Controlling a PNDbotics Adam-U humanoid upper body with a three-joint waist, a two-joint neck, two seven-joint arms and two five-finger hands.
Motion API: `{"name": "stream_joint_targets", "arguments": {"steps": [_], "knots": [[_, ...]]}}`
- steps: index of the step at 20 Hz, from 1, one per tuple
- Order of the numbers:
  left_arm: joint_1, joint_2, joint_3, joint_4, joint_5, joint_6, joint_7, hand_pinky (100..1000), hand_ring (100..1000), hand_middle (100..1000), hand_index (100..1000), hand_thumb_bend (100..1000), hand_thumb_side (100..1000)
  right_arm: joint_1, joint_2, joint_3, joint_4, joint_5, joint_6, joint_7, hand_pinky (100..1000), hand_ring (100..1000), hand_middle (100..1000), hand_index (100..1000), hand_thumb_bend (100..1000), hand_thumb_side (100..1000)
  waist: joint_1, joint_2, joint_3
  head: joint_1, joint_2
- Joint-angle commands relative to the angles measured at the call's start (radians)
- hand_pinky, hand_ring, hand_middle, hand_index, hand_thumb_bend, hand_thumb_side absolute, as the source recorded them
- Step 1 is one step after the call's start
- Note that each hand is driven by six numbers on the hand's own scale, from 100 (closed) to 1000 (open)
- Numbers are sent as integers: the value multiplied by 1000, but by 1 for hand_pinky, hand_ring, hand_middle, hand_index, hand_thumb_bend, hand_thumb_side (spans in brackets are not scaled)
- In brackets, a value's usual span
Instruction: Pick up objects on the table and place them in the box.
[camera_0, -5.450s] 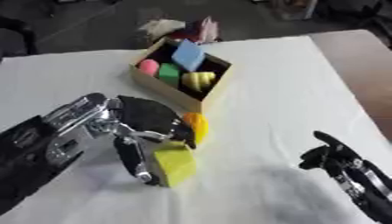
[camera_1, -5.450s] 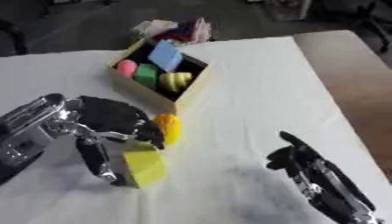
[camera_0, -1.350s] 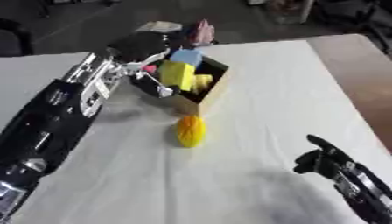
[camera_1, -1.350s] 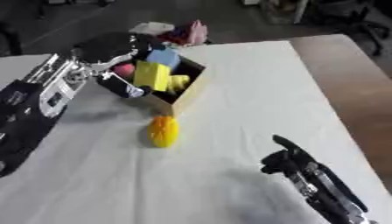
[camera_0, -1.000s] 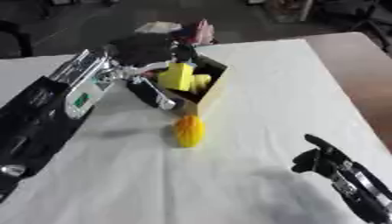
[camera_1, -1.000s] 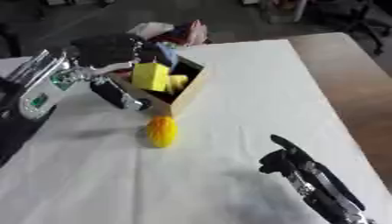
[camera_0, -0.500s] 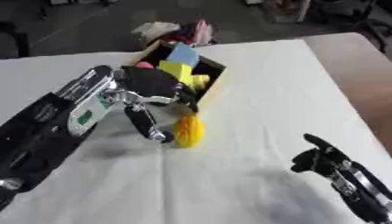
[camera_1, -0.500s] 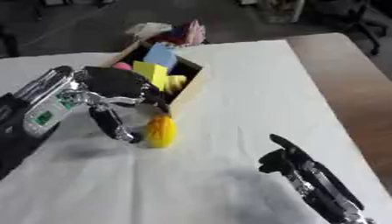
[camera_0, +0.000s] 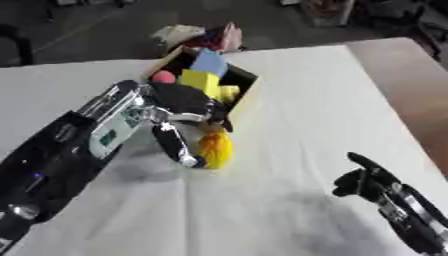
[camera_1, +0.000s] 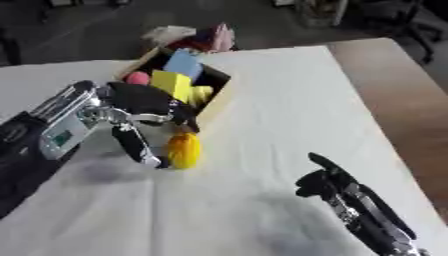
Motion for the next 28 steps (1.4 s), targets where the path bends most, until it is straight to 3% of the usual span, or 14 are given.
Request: {"name": "stream_joint_targets", "arguments": {"steps": [1, 8, 12, 13, 16, 20, 24, 28], "knots": [[-9, -3, 8, 14, -29, -82, -106, 768, 724, 793, 895, 400, 372, -9, -8, -3, -13, 1, -1, 1, 714, 672, 665, 1000, 100, 803, -5, -14, -1, 2, -11], [10, -44, 20, 90, -123, -64, -22, 769, 732, 806, 904, 371, 358, -10, -7, -1, -13, 1, -1, 1, 714, 671, 664, 1000, 100, 806, -7, -12, -3, 2, -13], [16, -55, 21, 111, -145, -66, 48, 690, 618, 684, 816, 247, 322, -10, -6, -2, -13, 1, -1, 1, 714, 671, 664, 1000, 100, 806, -8, -11, -3, 1, -15], [17, -54, 21, 111, -144, -66, 65, 655, 576, 626, 775, 169, 301, -10, -6, -2, -13, 1, -1, 1, 714, 671, 664, 1000, 100, 806, -8, -11, -3, 1, -15], [16, -38, 28, 95, -122, -59, 116, 606, 517, 557, 714, 100, 281, -10, -6, -3, -13, 3, 0, 0, 714, 671, 664, 1000, 100, 806, -7, -11, -2, -2, -15], [-12, 16, 49, 12, -60, -41, 151, 598, 500, 537, 699, 100, 270, -8, -8, -5, -12, 5, 1, -3, 714, 671, 663, 1000, 100, 812, -3, -14, 1, -5, -12], [-45, 58, 95, -73, -13, 16, 162, 613, 512, 549, 712, 137, 266, -6, -9, -6, -12, 6, 2, -4, 714, 671, 663, 1000, 100, 810, -2, -17, 3, -8, -10], [-80, 36, 160, -42, -58, 84, 213, 645, 543, 579, 745, 173, 248, -4, -8, -3, -10, 6, 2, -3, 714, 671, 663, 1000, 100, 819, -5, -20, 4, -5, -12]]}}
